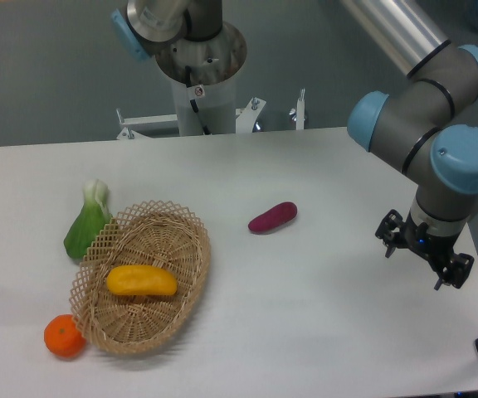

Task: Pick up the mango from the basket
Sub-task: 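Move the open gripper over the wicker basket above the yellow mango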

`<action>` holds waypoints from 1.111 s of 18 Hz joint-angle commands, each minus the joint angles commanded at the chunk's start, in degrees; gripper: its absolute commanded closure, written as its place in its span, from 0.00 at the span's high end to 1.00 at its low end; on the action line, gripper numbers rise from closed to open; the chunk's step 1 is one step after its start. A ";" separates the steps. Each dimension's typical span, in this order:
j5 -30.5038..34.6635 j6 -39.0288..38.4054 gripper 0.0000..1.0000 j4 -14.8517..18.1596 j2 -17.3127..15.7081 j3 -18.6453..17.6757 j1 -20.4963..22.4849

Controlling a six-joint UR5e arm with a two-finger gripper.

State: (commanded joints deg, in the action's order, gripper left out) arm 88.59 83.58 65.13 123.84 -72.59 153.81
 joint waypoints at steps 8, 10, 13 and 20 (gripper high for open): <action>-0.35 -0.88 1.00 0.00 -0.09 -0.36 -0.70; -0.44 -1.93 1.00 -0.09 -0.09 -0.27 -1.40; -3.15 -4.65 1.00 -0.53 -0.09 -0.36 -1.49; -4.13 -11.86 1.00 -3.69 -1.58 -3.87 -5.70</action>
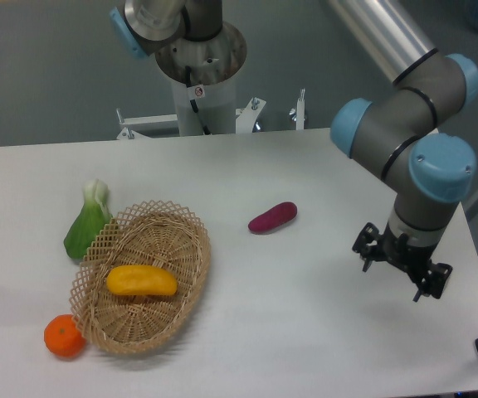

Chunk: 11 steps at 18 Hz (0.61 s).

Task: Pick up the mango from the basket
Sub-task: 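Move the open gripper over the wicker basket above the yellow mango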

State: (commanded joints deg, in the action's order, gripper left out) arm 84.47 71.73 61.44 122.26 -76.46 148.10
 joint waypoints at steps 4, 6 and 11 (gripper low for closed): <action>-0.44 -3.61 1.00 -0.26 -2.63 -4.47 -4.30; -0.44 -3.52 1.00 -1.92 -4.57 -7.55 -6.85; -0.44 -3.70 1.00 -7.56 -7.03 -12.22 -13.18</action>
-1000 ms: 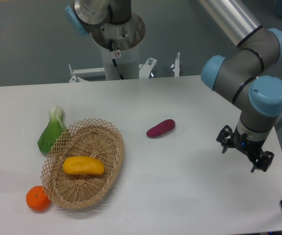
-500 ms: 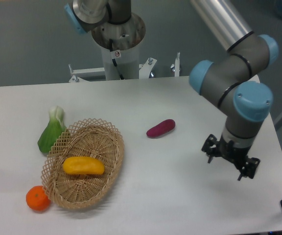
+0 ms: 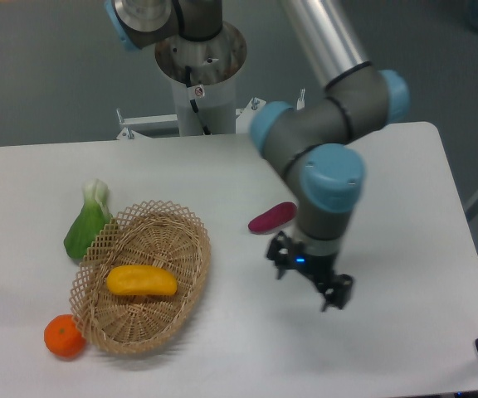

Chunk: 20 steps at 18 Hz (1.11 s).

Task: Pick up the mango from the basket
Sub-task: 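Move the open gripper over the wicker basket above the yellow mango, then lower the gripper onto the yellow mango and close on it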

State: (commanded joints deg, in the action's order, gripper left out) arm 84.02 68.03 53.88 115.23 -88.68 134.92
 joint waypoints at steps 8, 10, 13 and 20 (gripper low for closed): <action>0.09 0.88 1.00 -0.88 -1.76 -5.54 -8.61; 0.09 0.88 1.00 -0.88 -1.41 -6.06 -9.94; 0.17 1.14 1.00 -0.88 -1.41 -8.52 -11.70; 0.26 3.25 1.00 -0.88 -0.01 -10.37 -12.75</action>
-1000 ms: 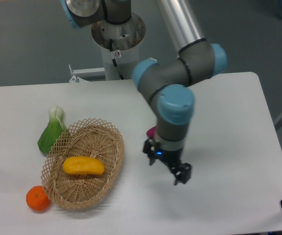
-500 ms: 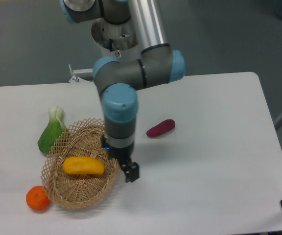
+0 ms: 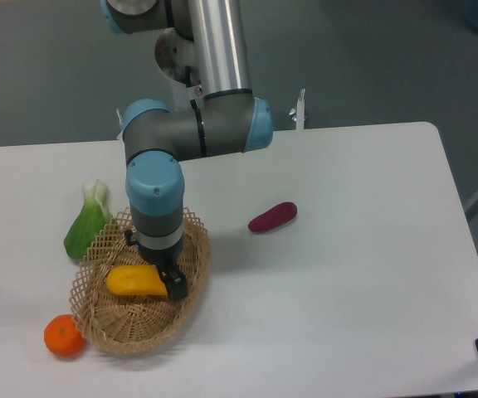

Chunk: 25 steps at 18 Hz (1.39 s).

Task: Pick up the mango from the basket
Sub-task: 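Lower the gripper onto the yellow mango and close on it, then lift the mango out of the basket and carry it away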

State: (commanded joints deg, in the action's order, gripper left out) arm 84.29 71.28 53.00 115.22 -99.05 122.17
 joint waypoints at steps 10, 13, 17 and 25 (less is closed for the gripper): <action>0.00 0.00 0.92 -0.09 3.25 0.53 -1.06; 0.00 -0.17 0.68 -0.09 3.34 0.53 -1.14; -0.26 -0.09 0.30 0.00 2.47 0.70 -1.06; -2.81 -0.79 0.25 0.35 -1.48 0.88 0.96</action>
State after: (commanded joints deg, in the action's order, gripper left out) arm 81.48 70.49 53.35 113.74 -98.17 123.13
